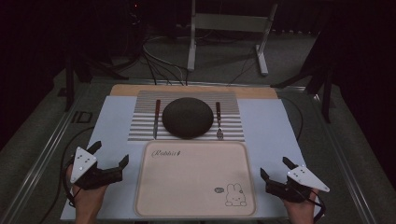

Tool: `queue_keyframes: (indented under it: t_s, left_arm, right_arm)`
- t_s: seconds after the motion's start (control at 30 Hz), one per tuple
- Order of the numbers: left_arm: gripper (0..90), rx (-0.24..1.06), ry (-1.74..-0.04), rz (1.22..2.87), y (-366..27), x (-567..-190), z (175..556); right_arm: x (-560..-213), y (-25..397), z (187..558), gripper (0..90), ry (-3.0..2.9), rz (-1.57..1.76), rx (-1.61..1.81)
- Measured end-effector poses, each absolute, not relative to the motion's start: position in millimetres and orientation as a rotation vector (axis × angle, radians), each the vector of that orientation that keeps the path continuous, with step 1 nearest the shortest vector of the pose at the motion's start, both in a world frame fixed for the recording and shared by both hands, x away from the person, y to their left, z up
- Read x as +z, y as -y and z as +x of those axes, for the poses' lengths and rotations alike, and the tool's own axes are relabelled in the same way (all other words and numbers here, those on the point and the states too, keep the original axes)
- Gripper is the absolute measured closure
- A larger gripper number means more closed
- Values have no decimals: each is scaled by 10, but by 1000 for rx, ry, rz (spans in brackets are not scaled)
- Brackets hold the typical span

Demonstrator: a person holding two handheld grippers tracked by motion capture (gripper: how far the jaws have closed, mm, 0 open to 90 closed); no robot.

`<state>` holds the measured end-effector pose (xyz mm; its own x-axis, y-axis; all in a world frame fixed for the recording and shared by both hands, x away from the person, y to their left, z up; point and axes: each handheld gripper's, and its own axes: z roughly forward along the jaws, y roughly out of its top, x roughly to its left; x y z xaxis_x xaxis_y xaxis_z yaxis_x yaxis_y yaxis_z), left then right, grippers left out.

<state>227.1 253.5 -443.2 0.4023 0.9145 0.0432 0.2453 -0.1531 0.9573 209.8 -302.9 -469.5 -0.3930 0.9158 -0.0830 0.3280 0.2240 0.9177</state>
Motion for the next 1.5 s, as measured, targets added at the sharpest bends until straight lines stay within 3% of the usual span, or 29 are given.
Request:
queue_keyframes:
  t_s: [1.03, 1.5]
  left_arm:
    - [1, 841, -1077, 1667, -2508, -4516, 2337]
    - [1, 839, -1080, 1678, -2482, -4543, 2360]
  right_arm:
    - [-4606, 2946, 2106, 110, -1824, 1219, 1146]
    - [-4435, 2844, 2309, 110, -1839, 1293, 1132]
